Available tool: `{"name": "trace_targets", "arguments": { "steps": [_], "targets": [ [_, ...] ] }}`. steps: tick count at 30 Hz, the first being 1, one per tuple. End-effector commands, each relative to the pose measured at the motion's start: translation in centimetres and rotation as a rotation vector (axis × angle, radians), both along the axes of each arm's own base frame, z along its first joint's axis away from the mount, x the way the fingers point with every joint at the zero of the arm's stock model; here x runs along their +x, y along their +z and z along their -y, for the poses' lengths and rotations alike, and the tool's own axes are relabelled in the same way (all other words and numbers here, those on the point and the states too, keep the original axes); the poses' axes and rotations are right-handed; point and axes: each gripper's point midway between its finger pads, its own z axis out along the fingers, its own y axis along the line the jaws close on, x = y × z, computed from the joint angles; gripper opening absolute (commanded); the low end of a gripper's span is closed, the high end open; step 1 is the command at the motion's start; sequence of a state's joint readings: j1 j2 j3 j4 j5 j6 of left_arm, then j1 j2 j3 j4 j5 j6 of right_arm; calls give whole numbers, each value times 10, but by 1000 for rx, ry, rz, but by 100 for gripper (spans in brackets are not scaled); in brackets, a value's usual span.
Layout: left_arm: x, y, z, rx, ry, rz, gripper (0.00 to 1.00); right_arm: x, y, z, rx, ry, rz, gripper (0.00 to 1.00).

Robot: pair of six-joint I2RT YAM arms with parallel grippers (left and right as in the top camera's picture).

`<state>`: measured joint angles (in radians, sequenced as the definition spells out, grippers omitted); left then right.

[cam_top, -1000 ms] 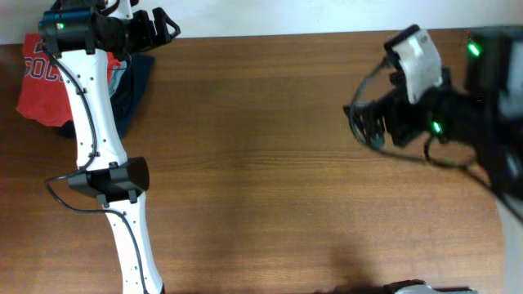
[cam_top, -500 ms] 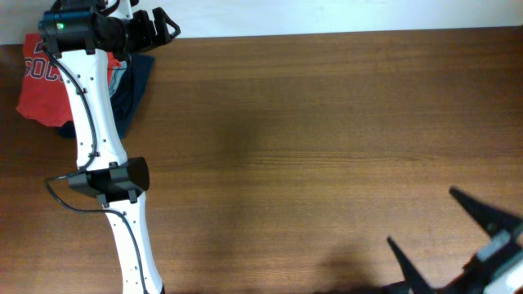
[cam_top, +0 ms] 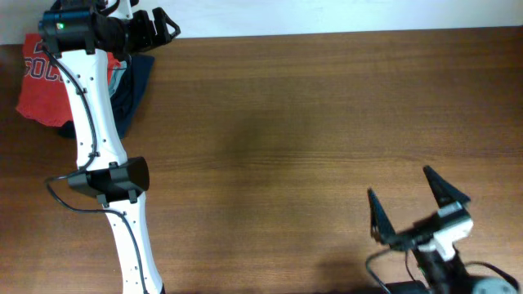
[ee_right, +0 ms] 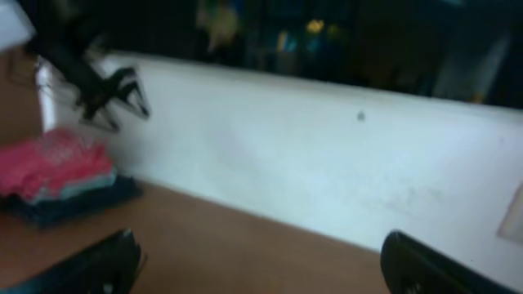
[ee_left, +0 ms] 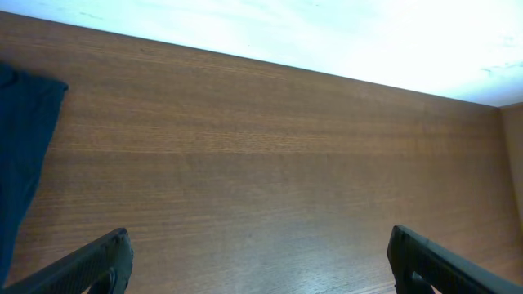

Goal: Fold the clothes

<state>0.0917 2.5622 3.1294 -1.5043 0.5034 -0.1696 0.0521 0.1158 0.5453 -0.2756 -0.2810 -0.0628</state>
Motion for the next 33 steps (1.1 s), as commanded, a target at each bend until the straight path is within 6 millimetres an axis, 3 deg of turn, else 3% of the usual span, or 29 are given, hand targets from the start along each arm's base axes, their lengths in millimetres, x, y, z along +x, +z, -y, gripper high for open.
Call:
{"name": "trace_targets", "arguments": {
  "steps": [1, 13, 20, 25, 33],
  "targets": [
    [0, 1, -2, 6, 7, 1, 99, 15, -20, 12, 131, -50, 4, 98],
    [0, 1, -2, 6, 7, 1, 99, 37, -76, 13, 150, -59, 79, 98],
    [0, 1, -2, 6, 8, 1, 99, 52, -122, 29, 277, -141, -52, 98],
    [0, 1, -2, 6, 8, 1, 99, 54, -130, 31, 247, -161, -77, 98],
    [0, 1, -2, 6, 8, 1, 99, 57, -171, 43, 227, -254, -234, 98]
  ]
}}
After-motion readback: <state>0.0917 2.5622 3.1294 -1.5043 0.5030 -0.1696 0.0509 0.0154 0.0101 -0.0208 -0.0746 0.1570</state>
